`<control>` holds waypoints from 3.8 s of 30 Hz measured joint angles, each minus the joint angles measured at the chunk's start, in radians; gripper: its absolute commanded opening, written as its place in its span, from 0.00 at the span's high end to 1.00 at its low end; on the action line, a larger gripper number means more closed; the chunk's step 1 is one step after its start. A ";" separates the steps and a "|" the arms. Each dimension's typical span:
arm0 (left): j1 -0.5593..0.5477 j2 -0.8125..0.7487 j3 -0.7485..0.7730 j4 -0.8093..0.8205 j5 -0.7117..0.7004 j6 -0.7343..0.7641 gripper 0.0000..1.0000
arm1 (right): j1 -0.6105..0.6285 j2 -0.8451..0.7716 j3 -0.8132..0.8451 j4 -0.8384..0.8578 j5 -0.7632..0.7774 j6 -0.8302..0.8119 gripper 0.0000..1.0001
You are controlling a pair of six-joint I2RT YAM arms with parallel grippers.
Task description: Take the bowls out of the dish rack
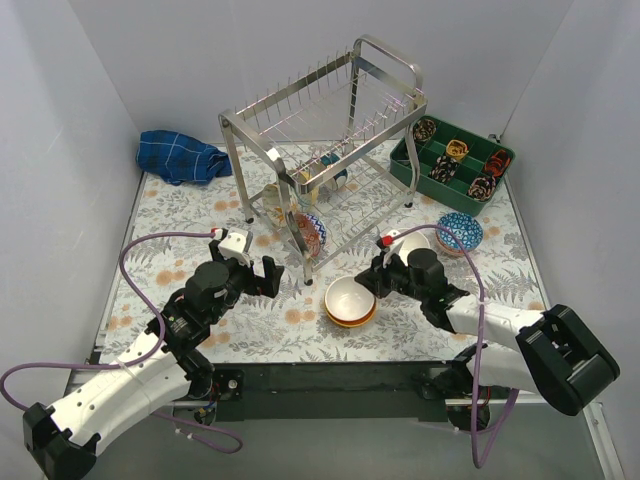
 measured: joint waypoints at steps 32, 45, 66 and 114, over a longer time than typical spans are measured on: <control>0.000 0.008 0.000 0.000 -0.004 0.000 0.02 | 0.000 -0.026 0.142 0.070 0.030 0.034 0.02; 0.001 0.008 0.000 0.000 -0.008 0.000 0.02 | 0.000 0.378 0.539 -0.038 -0.010 0.158 0.01; 0.005 0.013 0.000 0.000 -0.008 0.000 0.02 | -0.020 0.595 0.658 -0.064 -0.146 0.297 0.31; 0.006 0.011 0.000 0.032 0.107 -0.114 0.02 | -0.038 0.303 0.618 -0.305 0.090 0.202 0.99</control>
